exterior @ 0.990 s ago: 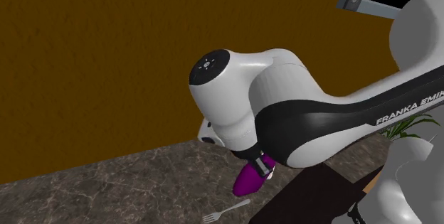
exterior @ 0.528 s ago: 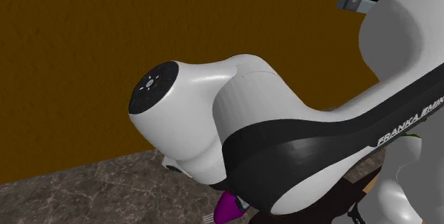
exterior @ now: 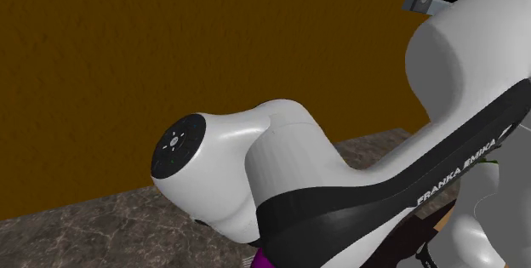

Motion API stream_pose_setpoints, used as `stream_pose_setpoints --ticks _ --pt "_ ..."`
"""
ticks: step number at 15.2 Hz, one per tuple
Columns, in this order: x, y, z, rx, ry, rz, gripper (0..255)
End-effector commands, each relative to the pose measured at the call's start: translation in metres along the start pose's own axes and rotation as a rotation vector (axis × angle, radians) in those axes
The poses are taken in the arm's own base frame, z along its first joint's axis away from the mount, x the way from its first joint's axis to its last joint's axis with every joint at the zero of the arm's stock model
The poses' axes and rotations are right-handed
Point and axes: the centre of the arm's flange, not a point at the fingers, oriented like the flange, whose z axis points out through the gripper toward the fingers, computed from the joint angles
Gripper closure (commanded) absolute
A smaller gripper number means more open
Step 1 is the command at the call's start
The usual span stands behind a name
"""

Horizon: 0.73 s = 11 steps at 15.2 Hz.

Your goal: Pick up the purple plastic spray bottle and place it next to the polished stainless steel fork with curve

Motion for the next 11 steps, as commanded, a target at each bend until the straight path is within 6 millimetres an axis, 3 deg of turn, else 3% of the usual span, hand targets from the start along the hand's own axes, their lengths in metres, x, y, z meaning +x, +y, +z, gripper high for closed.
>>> stream_pose_setpoints --ticks 1,11 --pt "0.005 0.0 0.009 0.0 0.0 0.0 255" --pt "0.033 0.0 0.054 0.0 0.0 0.0 255"
